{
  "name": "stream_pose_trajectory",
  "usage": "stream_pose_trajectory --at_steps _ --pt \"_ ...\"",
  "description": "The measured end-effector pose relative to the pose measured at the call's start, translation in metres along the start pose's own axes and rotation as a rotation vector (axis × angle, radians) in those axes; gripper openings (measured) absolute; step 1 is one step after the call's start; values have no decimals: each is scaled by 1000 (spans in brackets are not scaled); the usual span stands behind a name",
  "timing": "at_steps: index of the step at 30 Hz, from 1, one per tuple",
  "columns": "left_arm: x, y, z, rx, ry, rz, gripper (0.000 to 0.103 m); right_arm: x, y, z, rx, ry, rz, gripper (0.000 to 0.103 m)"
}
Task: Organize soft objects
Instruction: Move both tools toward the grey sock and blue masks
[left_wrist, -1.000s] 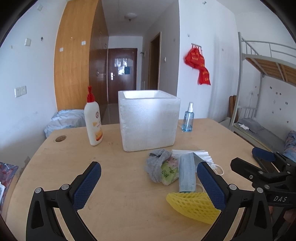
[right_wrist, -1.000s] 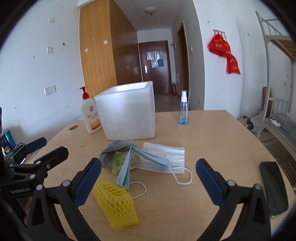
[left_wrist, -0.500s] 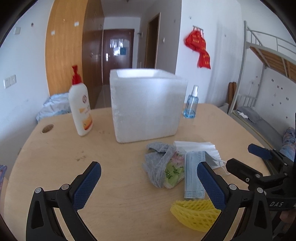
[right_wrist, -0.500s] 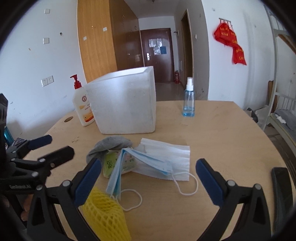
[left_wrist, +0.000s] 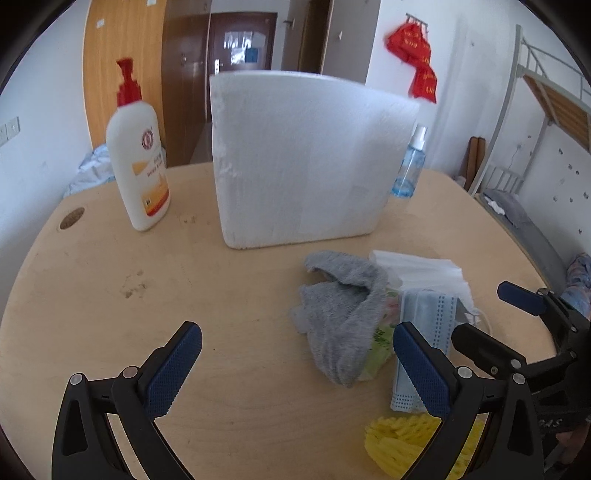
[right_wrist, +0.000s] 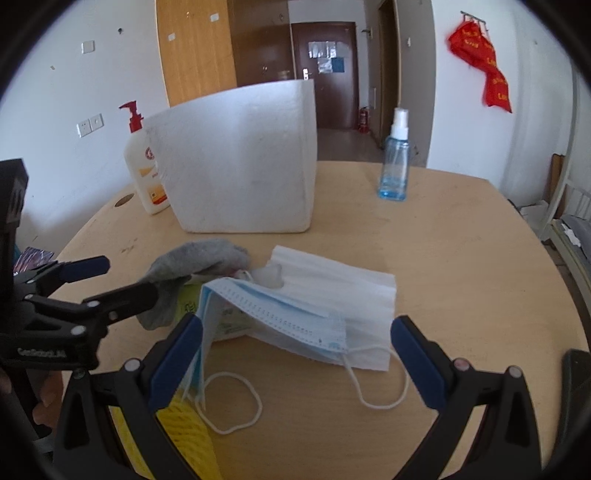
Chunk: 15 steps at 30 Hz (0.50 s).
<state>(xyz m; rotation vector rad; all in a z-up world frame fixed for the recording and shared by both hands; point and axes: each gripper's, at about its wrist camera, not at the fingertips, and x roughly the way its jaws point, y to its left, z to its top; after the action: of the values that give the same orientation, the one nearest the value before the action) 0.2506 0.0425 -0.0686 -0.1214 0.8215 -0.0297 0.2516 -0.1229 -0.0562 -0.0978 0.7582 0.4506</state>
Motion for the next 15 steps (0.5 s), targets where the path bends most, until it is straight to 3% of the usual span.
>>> stream_pose_trajectory --at_steps 7,13,15 --pt "19 -2 2 9 40 -19 102 6 -1 1 2 29 30 103" --pt "26 -2 2 -1 64 -38 87 10 -6 0 26 50 60 102" --pt "29 0 1 -8 75 -47 80 11 -8 1 37 52 66 96"
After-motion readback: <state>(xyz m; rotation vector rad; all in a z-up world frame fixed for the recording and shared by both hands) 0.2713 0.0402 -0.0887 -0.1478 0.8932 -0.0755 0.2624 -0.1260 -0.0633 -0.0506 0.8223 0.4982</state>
